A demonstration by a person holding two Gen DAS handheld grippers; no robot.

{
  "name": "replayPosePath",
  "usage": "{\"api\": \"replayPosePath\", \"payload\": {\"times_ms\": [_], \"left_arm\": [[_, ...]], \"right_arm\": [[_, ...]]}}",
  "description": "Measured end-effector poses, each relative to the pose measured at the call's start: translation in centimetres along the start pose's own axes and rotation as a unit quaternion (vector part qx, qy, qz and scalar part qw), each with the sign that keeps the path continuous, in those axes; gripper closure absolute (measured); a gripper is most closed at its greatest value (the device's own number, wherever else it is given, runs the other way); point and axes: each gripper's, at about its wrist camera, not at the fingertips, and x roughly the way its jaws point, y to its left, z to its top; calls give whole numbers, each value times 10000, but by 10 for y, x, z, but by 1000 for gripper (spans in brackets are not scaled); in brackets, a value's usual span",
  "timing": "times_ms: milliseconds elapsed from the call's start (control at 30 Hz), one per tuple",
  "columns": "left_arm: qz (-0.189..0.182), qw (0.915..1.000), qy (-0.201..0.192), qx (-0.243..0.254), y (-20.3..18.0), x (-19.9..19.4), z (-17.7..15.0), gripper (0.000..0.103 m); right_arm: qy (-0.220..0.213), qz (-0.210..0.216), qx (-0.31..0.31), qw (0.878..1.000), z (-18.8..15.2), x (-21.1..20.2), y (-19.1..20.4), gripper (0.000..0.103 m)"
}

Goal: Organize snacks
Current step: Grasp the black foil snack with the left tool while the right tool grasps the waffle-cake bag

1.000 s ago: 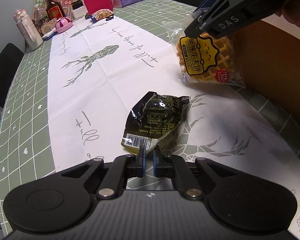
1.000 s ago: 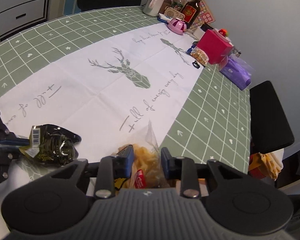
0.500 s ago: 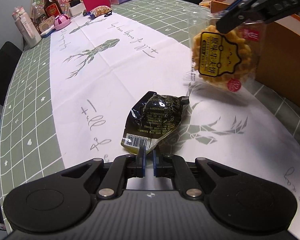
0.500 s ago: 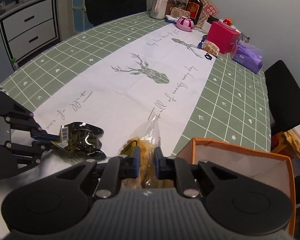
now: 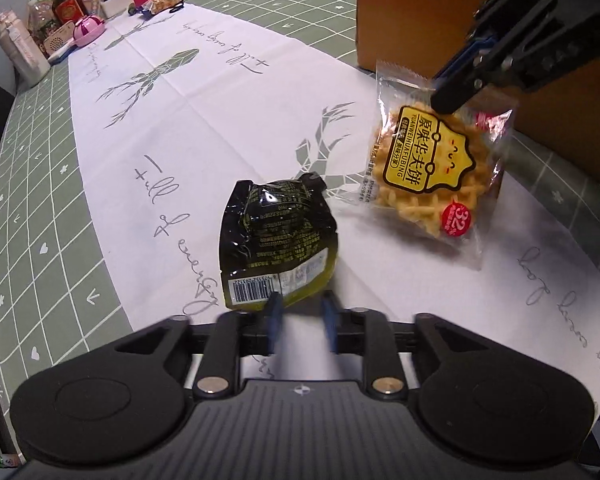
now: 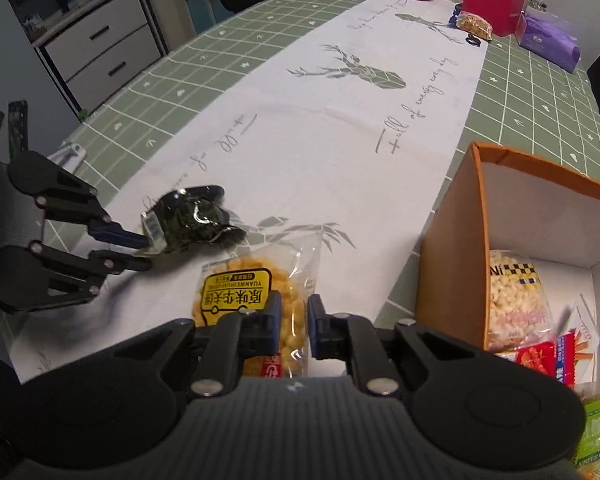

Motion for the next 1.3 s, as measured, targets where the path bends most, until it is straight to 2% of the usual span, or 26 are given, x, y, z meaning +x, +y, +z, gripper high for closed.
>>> {"api": "replayPosePath", "payload": {"times_ms": [33,67,133,167,267,333,433,500,567,600,1100,1300], "left_arm": [[11,10000,-22,-23,1,-3,0,34],[9,9999,-113,-65,3,-7,1,29],[-59,9993,-304,-216,9,-16,4,26],[-72,9988,-371,-309,12,-19,6,25],[81,9959,-710,-560,19,-22,12,14],[220,9950,-757,-608,20,-17,16,14],[475,9950,-775,-425,16,-7,20,15],[520,9947,-806,-360,13,-3,23,15],[490,9948,-810,-375,12,1,24,15],[490,9949,-795,-369,12,3,25,15],[428,9965,-626,-345,8,26,32,15],[376,9962,-677,-388,7,28,35,23]], "right_arm": [[43,-98,-115,9999,-2,2,3,77],[66,-173,-203,9996,-3,4,7,59],[49,-271,-380,9989,-6,6,14,34],[64,-287,-446,9986,-6,7,18,31],[66,-271,-475,9985,-7,10,26,27],[55,-278,-484,9984,-6,12,29,27],[63,-298,-426,9986,-6,16,34,26],[88,-285,-397,9988,-7,21,37,25],[70,-276,-343,9990,-8,24,39,10],[82,-247,-325,9991,-9,26,39,9],[101,-393,-407,9983,-15,41,50,10],[88,-409,-479,9980,-17,40,51,13]]}}
